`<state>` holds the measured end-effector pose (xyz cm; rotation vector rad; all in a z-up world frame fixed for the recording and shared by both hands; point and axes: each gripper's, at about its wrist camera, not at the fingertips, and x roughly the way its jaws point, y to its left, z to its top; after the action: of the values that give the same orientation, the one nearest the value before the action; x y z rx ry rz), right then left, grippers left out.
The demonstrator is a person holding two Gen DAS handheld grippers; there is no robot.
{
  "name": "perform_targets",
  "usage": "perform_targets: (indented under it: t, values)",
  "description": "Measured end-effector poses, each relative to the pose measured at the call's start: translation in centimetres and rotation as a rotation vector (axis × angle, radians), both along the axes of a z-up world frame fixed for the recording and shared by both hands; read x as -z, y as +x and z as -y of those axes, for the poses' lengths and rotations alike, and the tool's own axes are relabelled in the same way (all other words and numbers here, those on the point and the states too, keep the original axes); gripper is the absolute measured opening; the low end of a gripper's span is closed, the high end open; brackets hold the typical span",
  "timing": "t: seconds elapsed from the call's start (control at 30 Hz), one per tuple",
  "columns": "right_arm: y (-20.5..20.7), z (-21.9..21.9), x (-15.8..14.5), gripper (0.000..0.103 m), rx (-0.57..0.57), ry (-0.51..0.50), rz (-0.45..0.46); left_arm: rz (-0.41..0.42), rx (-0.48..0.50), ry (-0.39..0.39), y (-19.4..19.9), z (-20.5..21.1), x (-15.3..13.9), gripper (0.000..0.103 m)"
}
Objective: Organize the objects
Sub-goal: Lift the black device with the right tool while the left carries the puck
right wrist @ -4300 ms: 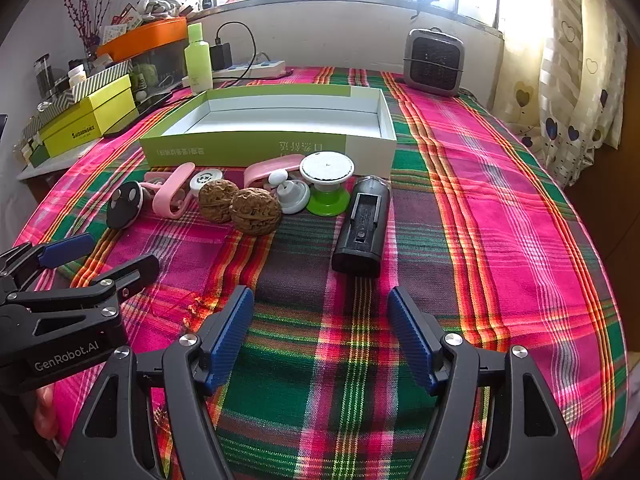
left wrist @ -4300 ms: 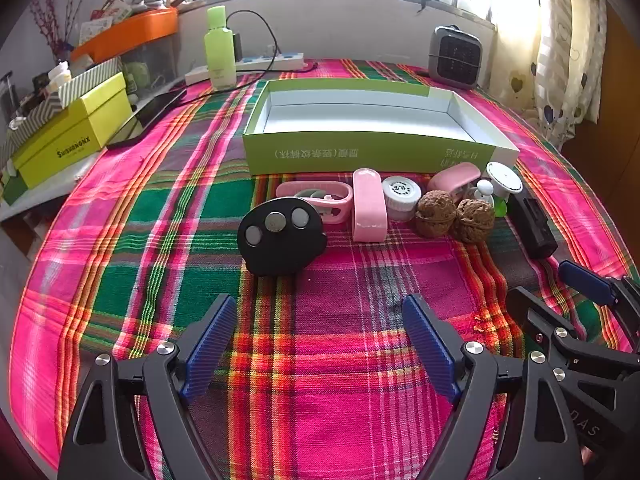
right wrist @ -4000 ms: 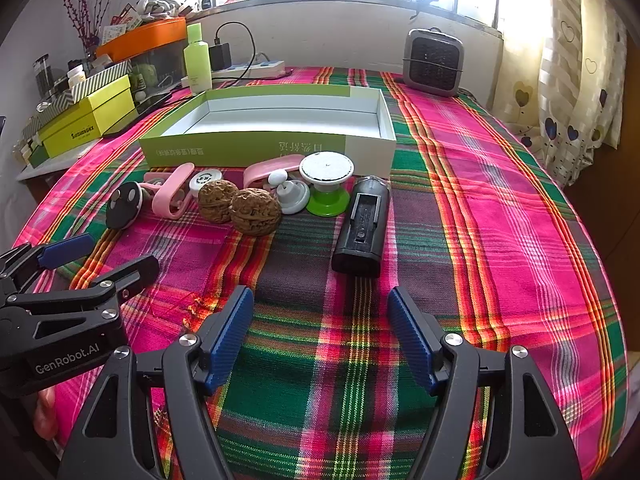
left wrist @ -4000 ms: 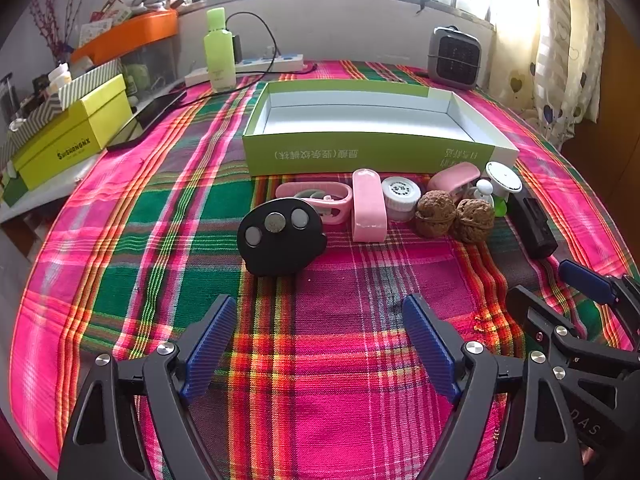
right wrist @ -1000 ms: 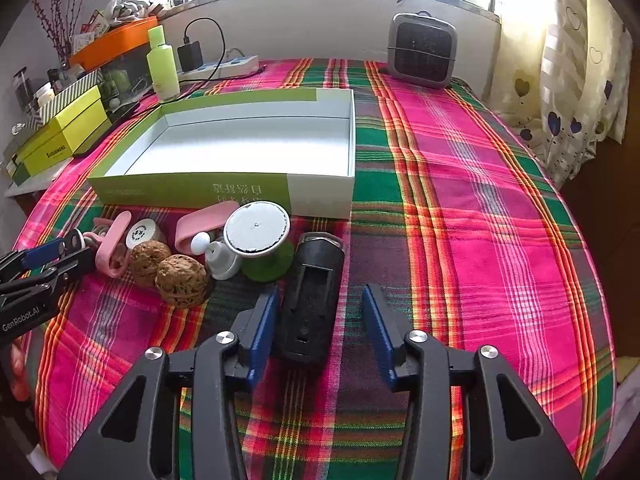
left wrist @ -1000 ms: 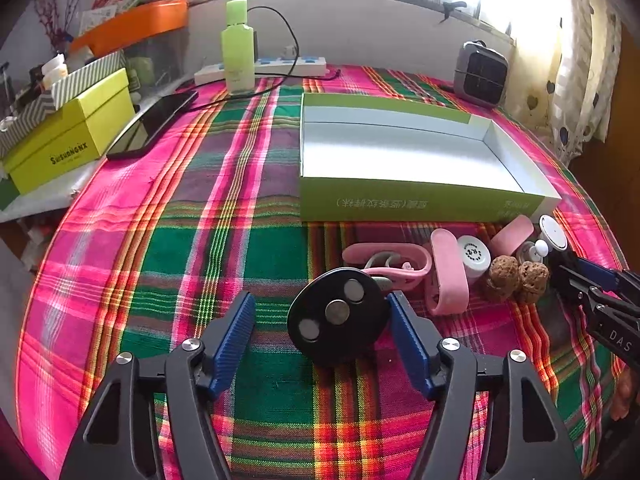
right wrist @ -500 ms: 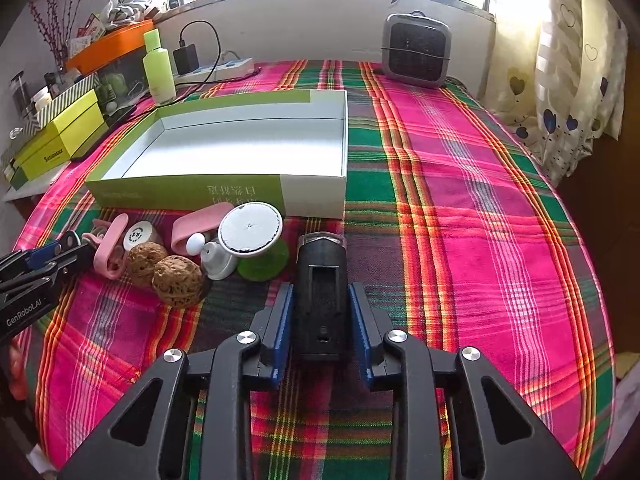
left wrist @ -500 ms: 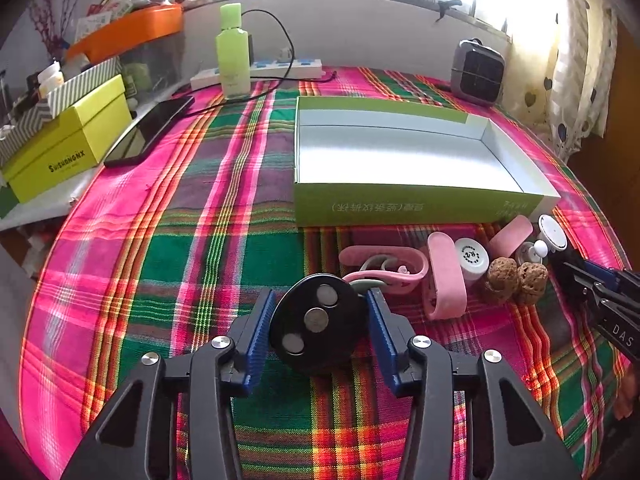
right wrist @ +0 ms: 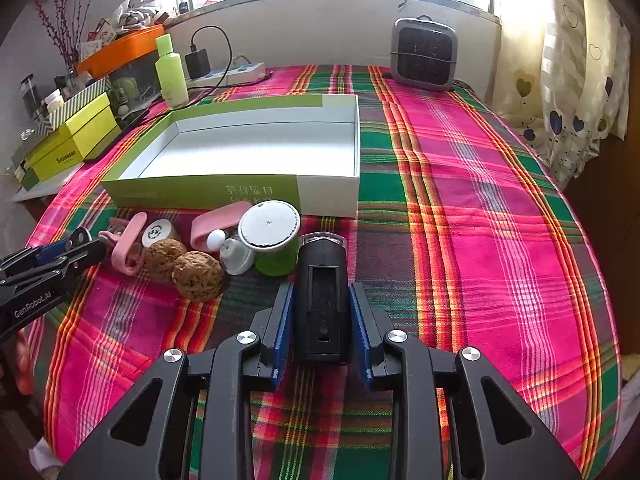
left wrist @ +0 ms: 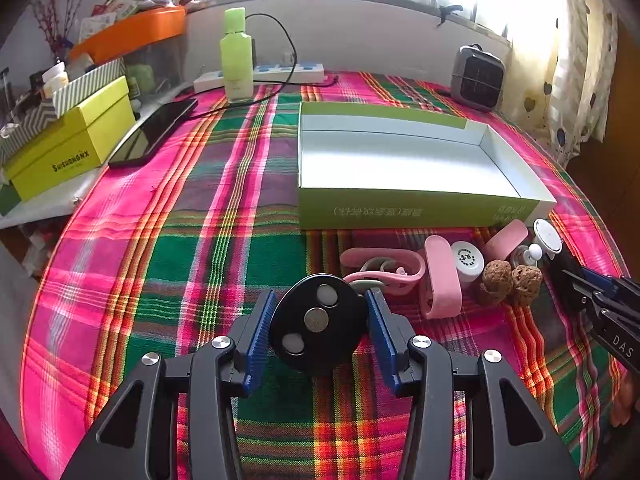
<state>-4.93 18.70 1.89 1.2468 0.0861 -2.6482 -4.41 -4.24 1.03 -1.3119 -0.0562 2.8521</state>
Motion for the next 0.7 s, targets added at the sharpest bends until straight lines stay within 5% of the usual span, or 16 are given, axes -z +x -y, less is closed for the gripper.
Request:
perform_targets:
  t: [0.7]
  values:
    - [0.6,-0.5,-2.4,0.029,-0.004,-0.025,-0.048,-0.027,0.032,0.031,-0.1,-0.4,-2.5,0.044]
